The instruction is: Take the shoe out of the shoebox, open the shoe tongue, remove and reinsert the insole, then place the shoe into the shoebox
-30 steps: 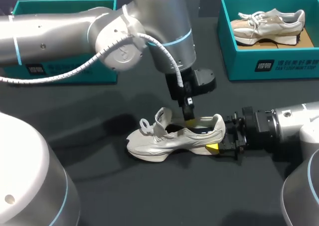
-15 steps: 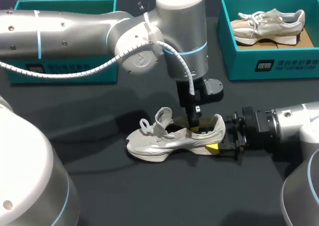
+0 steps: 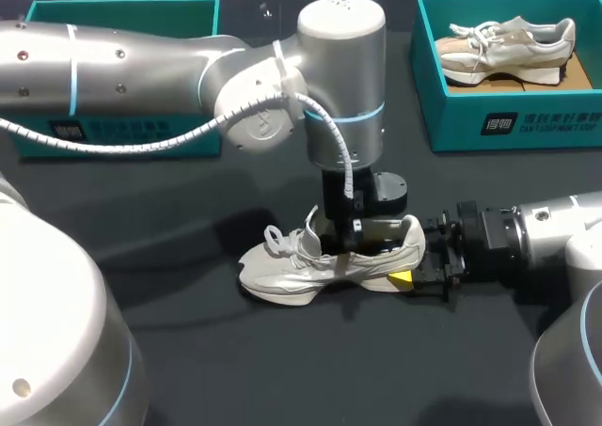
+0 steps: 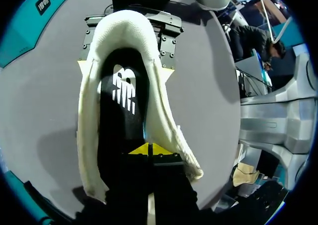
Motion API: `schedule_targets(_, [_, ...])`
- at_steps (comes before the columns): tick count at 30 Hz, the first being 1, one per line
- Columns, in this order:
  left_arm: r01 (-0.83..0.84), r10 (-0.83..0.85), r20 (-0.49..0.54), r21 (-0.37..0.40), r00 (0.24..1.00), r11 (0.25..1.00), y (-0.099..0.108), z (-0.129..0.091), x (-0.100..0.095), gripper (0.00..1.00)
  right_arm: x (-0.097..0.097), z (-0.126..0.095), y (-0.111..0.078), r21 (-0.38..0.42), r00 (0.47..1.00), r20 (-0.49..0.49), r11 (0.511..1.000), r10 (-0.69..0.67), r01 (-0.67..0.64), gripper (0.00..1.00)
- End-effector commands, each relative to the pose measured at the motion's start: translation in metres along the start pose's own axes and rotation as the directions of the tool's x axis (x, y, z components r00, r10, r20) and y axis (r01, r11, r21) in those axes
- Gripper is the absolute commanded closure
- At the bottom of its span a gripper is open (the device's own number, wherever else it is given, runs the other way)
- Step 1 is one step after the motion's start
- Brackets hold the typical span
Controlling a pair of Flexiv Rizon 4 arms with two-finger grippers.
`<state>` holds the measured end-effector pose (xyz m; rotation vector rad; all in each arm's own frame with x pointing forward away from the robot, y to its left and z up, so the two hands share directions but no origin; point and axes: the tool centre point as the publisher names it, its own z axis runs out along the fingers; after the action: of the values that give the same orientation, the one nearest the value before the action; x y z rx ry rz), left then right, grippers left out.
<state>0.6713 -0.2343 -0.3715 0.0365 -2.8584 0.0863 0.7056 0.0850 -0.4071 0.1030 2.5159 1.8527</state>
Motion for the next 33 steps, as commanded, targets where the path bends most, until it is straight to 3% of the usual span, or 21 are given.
schedule_targets(1, [-0.002,0.002,0.018,0.002,1.0,1.0,-0.002,0.007,0.004,1.0,0.001,0.003,0.0,0.003,1.0,0.002,1.0,0.001,-0.001,1.0])
schedule_targets(2, [-0.004,0.004,0.022,0.001,1.0,1.0,-0.002,0.007,0.004,1.0,0.001,0.003,0.0,0.003,1.0,0.002,1.0,0.001,-0.001,1.0])
schedule_targets(3, [-0.001,0.001,0.042,-0.006,0.999,1.0,-0.004,0.009,0.004,0.92,0.001,0.003,0.0,0.003,1.0,0.002,1.0,0.001,-0.001,1.0])
schedule_targets(8, [0.007,-0.006,0.067,-0.016,0.998,1.0,-0.007,0.016,-0.001,0.76,0.001,0.003,0.0,0.003,1.0,0.002,1.0,0.001,-0.001,1.0])
schedule_targets(10, [0.011,-0.01,0.078,-0.015,0.997,1.0,-0.007,0.019,-0.005,0.65,0.001,0.003,0.0,0.003,1.0,0.002,1.0,0.001,-0.001,1.0])
schedule_targets(13, [0.018,-0.014,0.119,-0.025,0.993,1.0,-0.007,0.023,-0.01,0.61,0.001,0.003,0.0,0.003,1.0,0.002,1.0,0.001,-0.001,1.0])
schedule_targets(25, [0.021,-0.009,0.229,-0.047,0.973,0.999,-0.004,0.039,-0.029,0.64,0.001,0.003,0.0,0.003,1.0,0.002,1.0,0.001,-0.001,1.0])
schedule_targets(33, [0.082,-0.066,0.292,-0.046,0.954,0.996,0.005,0.043,-0.042,1.0,0.001,0.003,0.0,0.003,1.0,0.002,1.0,0.001,-0.001,1.0])
